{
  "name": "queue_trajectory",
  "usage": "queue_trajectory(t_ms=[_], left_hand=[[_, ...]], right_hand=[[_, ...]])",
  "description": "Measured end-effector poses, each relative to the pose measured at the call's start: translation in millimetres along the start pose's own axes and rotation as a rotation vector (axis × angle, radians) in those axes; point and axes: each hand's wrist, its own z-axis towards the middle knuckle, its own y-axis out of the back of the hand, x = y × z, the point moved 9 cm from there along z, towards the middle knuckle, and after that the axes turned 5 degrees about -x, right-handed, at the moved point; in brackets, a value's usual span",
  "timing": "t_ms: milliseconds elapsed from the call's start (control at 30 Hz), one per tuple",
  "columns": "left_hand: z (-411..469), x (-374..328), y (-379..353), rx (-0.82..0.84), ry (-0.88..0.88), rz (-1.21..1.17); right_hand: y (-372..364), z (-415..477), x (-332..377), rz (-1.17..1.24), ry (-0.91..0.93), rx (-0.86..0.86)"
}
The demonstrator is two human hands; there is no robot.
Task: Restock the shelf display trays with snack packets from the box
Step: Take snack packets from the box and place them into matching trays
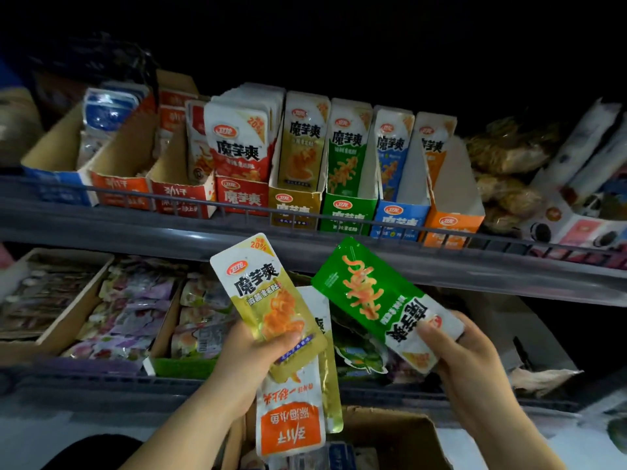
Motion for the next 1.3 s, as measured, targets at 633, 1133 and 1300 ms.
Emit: queue_trajectory(t_ms=[633,1133,1300], left_hand=[[19.0,-84.0,-1.0,0.119,-0.224,0.31],[28.2,-96.8,22.9,0.102,-0.284,0.357],[32.9,-92.1,20.5,0.139,-0.279,0.428]], right_hand=[[-42.8,78.6,228.5,-0.552,0.597,-0.198],[-120.8,138.1,244.6,-0.976,0.499,-0.15],[-143.9,147.1,234.2,-1.048,0.479,-0.011]])
